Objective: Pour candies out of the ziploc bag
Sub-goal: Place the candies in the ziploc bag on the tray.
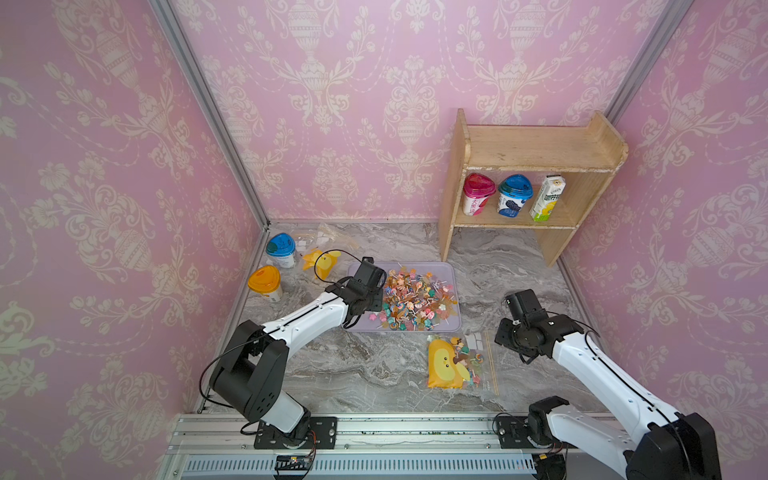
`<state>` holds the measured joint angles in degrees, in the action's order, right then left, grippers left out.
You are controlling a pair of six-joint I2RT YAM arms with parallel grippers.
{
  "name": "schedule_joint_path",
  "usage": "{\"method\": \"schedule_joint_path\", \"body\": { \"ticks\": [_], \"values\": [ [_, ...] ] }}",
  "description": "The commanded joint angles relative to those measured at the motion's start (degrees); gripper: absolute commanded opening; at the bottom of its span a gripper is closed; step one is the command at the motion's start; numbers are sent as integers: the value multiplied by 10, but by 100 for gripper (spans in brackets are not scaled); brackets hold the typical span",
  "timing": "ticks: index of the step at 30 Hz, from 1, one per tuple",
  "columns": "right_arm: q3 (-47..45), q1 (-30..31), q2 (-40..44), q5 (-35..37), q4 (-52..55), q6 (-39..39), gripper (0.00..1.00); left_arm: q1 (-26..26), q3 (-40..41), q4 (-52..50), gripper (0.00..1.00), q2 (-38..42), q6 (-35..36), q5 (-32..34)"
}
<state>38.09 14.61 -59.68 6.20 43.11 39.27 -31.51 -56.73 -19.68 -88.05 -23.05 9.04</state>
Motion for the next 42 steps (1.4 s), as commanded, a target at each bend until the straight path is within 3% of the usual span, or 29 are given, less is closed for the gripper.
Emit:
{"method": "schedule_joint_path", "body": {
  "ticks": [1, 13, 20, 29, 35, 36, 40, 42],
  "values": [
    [-32, -2, -12, -50, -19, 5, 53, -20, 8, 14, 44, 32, -12, -24],
    [-98, -1, -4, -113, -81, 15, 52, -112, 44, 103, 48, 30, -50, -71],
    [-107, 1, 11, -119, -78, 12, 43, -142, 52, 121, 48, 17, -63, -71],
    [-113, 1, 12, -119, -80, 10, 22, -154, 46, 121, 47, 19, -65, -68],
    [-109, 2, 33, -93, -52, 6, 18, -162, 39, 121, 46, 17, -66, -66],
    [-109, 1, 36, -87, -51, 9, 19, -164, 38, 121, 46, 17, -65, -65],
    [-114, 2, 39, -76, -63, 20, 45, -177, 32, 124, 46, 15, -67, -63],
    [-116, 1, 28, -84, -73, 22, 47, -185, 33, 131, 46, 15, -69, -63]
  ]
}}
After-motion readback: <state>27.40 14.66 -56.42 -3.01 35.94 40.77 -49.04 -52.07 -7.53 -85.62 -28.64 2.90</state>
